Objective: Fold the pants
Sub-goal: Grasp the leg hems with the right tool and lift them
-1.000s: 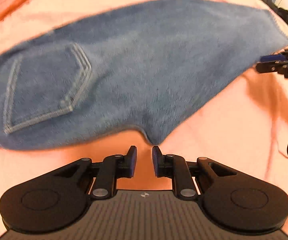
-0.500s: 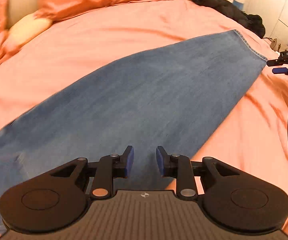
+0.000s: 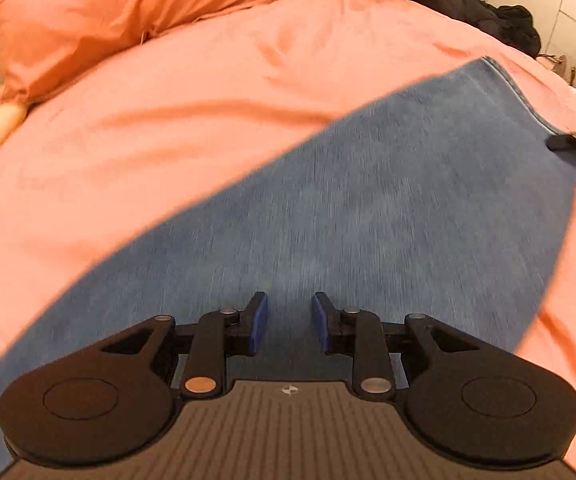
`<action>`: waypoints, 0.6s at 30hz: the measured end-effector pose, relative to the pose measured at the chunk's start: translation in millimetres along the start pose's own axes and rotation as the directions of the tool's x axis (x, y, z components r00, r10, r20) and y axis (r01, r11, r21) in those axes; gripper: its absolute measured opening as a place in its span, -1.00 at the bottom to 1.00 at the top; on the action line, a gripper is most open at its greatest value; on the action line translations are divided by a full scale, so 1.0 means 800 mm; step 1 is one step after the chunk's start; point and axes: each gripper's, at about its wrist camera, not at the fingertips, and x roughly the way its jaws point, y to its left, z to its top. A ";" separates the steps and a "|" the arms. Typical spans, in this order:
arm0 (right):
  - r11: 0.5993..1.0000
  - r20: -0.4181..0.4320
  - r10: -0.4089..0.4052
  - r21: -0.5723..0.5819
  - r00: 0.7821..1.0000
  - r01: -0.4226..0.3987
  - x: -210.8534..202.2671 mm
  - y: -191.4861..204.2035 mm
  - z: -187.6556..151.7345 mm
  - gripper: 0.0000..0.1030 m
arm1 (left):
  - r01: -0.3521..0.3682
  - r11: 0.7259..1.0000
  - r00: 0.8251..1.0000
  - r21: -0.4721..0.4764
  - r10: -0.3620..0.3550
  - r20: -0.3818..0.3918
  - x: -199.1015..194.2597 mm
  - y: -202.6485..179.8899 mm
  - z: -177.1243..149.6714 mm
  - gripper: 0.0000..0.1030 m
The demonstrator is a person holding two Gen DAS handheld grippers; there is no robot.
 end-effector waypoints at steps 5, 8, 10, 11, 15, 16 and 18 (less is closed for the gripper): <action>0.998 -0.037 0.025 -0.057 0.999 -0.028 0.000 -0.002 0.010 -0.33 | -0.035 0.999 0.999 0.009 0.035 -0.013 0.039 -0.006 0.041 -0.38; 0.997 -0.038 0.039 -0.071 0.999 -0.042 -0.005 -0.004 0.011 -0.53 | -0.041 0.999 0.999 0.008 0.042 -0.026 0.056 -0.004 0.059 -0.40; 0.994 -0.027 0.050 -0.093 0.998 -0.052 -0.010 0.001 0.011 -0.65 | -0.042 0.999 0.998 -0.002 0.041 -0.046 0.065 -0.005 0.068 -0.41; 0.992 -0.017 0.050 -0.118 0.999 -0.052 -0.011 0.007 0.010 -0.70 | -0.042 0.999 0.998 -0.005 0.042 -0.051 0.067 -0.004 0.070 -0.41; 0.979 0.016 0.047 -0.199 0.999 -0.043 -0.030 0.037 0.011 -0.77 | -0.046 0.999 0.997 -0.009 0.046 -0.055 0.061 -0.007 0.072 -0.45; 0.976 0.021 0.047 -0.215 0.999 -0.042 -0.036 0.045 0.012 -0.77 | -0.048 0.999 0.998 -0.004 0.048 -0.050 0.053 -0.009 0.071 -0.49; 0.968 0.026 0.055 -0.248 0.998 -0.047 -0.049 0.060 0.013 -0.79 | -0.034 0.999 0.999 0.025 0.035 -0.039 0.032 -0.013 0.062 -0.53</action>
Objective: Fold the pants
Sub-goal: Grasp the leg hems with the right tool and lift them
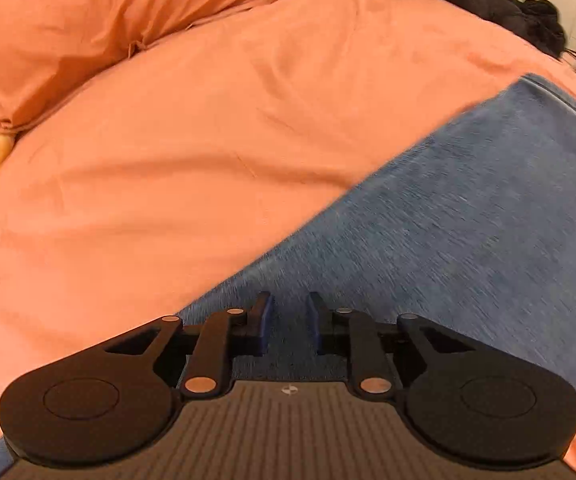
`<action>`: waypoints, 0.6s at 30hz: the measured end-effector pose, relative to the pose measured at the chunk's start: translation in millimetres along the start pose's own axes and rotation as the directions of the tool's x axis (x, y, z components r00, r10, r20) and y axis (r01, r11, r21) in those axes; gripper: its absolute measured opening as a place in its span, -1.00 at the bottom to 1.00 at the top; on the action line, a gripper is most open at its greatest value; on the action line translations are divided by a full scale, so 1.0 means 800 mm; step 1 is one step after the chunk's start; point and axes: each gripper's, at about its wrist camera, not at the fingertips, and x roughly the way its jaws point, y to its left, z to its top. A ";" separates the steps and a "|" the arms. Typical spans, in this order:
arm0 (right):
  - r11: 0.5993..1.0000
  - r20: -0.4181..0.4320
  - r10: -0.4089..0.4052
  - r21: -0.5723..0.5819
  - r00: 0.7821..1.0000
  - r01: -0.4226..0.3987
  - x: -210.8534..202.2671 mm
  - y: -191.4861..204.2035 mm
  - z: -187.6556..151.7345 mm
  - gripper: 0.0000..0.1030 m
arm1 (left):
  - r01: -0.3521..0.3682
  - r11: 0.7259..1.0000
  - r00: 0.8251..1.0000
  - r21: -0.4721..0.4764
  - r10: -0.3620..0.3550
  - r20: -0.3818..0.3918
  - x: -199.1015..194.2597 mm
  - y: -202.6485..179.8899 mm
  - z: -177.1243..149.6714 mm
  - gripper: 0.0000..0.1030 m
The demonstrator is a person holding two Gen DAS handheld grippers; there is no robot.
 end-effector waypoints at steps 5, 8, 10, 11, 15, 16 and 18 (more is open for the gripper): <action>0.995 0.020 -0.006 -0.100 1.000 0.008 -0.022 0.040 0.007 -0.81 | 0.109 0.986 0.993 0.124 -0.112 0.020 -0.059 -0.031 -0.044 -0.56; 0.992 0.030 -0.004 -0.127 1.000 0.008 -0.029 0.058 0.008 -0.82 | 0.120 0.974 0.993 0.191 -0.118 -0.022 -0.061 -0.058 -0.073 -0.62; 0.988 0.041 0.007 -0.152 0.999 -0.001 -0.037 0.069 0.007 -0.82 | 0.099 0.976 0.995 0.196 -0.093 -0.035 -0.048 -0.069 -0.082 -0.64; 0.986 0.045 0.013 -0.169 0.999 -0.005 -0.040 0.075 0.006 -0.82 | 0.094 0.979 0.995 0.183 -0.089 -0.038 -0.041 -0.070 -0.084 -0.68; 0.970 0.052 0.017 -0.242 0.999 -0.004 -0.054 0.102 0.000 -0.82 | 0.123 0.985 0.991 0.120 -0.115 -0.069 -0.025 -0.065 -0.078 -0.77; 0.966 0.054 0.018 -0.257 0.998 -0.003 -0.057 0.109 0.000 -0.83 | 0.127 0.984 0.990 0.121 -0.118 -0.075 -0.025 -0.064 -0.076 -0.77; 0.959 0.054 0.016 -0.285 0.998 0.000 -0.061 0.124 0.000 -0.83 | 0.128 0.983 0.989 0.133 -0.117 -0.085 -0.024 -0.062 -0.072 -0.77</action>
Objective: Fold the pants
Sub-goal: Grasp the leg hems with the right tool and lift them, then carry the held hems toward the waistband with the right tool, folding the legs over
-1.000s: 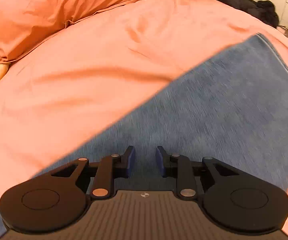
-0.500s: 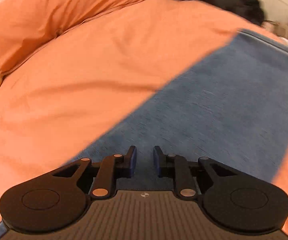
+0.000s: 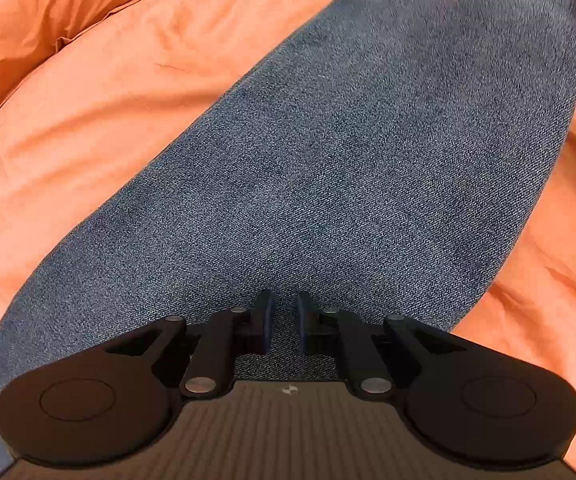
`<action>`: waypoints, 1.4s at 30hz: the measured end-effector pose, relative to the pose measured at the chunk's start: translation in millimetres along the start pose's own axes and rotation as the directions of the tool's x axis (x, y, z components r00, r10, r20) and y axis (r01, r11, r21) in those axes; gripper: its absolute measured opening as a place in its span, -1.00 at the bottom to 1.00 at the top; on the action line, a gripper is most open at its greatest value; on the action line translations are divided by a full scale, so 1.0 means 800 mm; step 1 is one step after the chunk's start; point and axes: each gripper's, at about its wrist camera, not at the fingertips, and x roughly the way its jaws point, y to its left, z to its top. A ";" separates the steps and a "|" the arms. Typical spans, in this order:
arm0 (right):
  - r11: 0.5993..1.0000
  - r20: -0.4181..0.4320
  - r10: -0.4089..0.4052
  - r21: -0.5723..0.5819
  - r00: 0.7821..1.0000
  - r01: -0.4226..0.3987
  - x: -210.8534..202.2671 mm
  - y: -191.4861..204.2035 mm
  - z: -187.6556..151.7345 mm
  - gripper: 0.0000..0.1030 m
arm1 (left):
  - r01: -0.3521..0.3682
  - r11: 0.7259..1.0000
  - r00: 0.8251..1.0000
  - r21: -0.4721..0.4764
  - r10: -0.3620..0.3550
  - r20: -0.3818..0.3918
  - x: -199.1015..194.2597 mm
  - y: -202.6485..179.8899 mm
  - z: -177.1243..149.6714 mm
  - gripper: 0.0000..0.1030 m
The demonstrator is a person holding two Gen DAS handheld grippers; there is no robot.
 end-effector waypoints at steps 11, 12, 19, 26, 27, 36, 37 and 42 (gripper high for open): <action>0.982 -0.016 0.046 -0.181 0.999 -0.048 -0.032 0.120 0.020 -0.83 | 0.003 1.000 1.000 -0.006 -0.003 0.002 -0.056 0.006 -0.027 -0.70; 0.979 -0.023 0.051 -0.197 0.998 -0.055 -0.032 0.134 0.019 -0.83 | -0.003 1.000 1.000 -0.005 0.003 0.009 -0.066 0.010 -0.033 -0.70; 0.941 -0.094 0.089 -0.319 0.992 -0.114 -0.013 0.241 -0.013 -0.82 | -0.076 0.996 0.996 -0.035 0.078 0.043 -0.134 0.055 -0.067 -0.59; 0.904 -0.230 0.099 -0.386 0.968 -0.184 0.040 0.325 -0.086 -0.81 | -0.122 0.987 0.991 -0.106 0.128 0.050 -0.177 0.112 -0.122 -0.55; 0.899 -0.256 0.096 -0.394 0.962 -0.194 0.051 0.334 -0.100 -0.81 | -0.129 0.986 0.990 -0.110 0.135 0.046 -0.180 0.117 -0.133 -0.55; 0.828 -0.435 -0.034 -0.516 0.900 -0.218 0.127 0.378 -0.206 -0.78 | -0.157 0.977 0.988 -0.141 0.156 -0.018 -0.162 0.154 -0.209 -0.55; 0.822 -0.446 -0.050 -0.527 0.894 -0.217 0.133 0.381 -0.209 -0.72 | -0.151 0.977 0.989 -0.148 0.149 -0.023 -0.163 0.156 -0.220 -0.55; 0.795 -0.494 -0.060 -0.549 0.867 -0.258 0.137 0.400 -0.207 -0.32 | -0.129 0.978 0.992 -0.166 0.127 -0.028 -0.152 0.165 -0.239 -0.47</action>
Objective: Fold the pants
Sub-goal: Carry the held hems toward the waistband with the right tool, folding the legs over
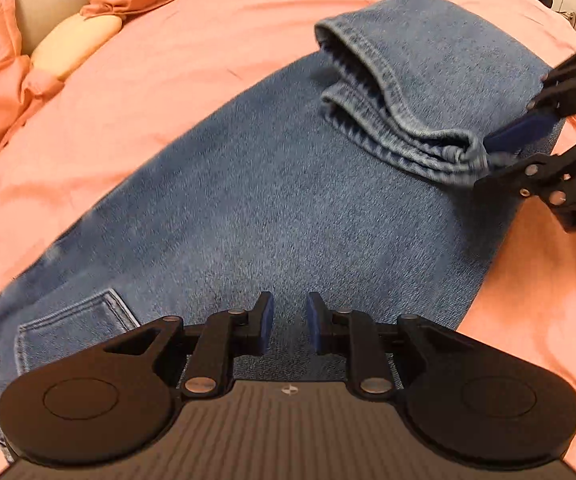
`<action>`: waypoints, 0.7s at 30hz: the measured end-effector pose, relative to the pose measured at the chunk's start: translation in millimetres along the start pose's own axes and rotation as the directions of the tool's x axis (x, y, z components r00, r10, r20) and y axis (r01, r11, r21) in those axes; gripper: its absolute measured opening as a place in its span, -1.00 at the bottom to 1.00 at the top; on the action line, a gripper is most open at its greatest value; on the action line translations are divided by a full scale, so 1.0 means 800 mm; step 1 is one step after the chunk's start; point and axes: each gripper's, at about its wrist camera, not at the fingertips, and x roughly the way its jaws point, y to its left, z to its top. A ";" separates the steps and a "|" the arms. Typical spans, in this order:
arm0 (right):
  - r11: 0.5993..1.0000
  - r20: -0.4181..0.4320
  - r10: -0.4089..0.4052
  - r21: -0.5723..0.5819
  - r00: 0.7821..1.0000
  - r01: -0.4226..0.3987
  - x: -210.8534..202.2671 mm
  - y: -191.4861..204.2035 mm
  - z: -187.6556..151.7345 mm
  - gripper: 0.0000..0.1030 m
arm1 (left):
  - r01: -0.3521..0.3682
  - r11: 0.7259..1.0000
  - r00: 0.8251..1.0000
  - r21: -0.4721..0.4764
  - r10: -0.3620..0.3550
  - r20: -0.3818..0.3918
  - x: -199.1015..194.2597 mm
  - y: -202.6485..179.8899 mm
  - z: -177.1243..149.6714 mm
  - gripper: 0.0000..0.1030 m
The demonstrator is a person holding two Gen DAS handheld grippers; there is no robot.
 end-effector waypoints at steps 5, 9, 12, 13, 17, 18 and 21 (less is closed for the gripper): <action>0.997 -0.029 -0.069 0.026 0.997 0.070 0.012 0.003 0.033 -0.31 | 0.030 0.999 0.999 -0.030 -0.029 0.022 0.001 0.011 -0.006 -0.43; 0.990 -0.104 -0.083 0.109 0.991 0.094 0.050 -0.012 0.038 -0.50 | 0.064 0.997 0.997 -0.052 -0.062 0.037 -0.003 0.013 -0.011 -0.42; 0.993 -0.094 -0.050 0.107 0.994 0.060 0.048 -0.013 0.032 -0.76 | 0.101 0.993 0.994 -0.065 -0.097 0.051 -0.007 0.009 -0.017 -0.41; 0.995 -0.086 -0.047 0.088 0.995 0.055 0.040 -0.011 0.031 -0.82 | 0.114 0.991 0.992 -0.070 -0.110 0.058 -0.009 0.008 -0.017 -0.41; 1.000 -0.094 -0.005 0.021 0.996 0.007 -0.001 -0.011 0.024 -1.00 | 0.188 0.977 0.978 -0.106 -0.175 0.116 -0.014 0.006 -0.009 -0.41; 1.000 -0.101 0.003 0.002 0.995 -0.002 -0.008 -0.012 0.020 -1.00 | 0.218 0.968 0.971 -0.128 -0.201 0.131 -0.015 0.007 -0.005 -0.41; 1.000 -0.118 0.013 -0.003 0.993 -0.013 -0.008 -0.016 0.007 -1.00 | 0.270 0.948 0.955 -0.171 -0.241 0.172 -0.013 0.004 0.011 -0.34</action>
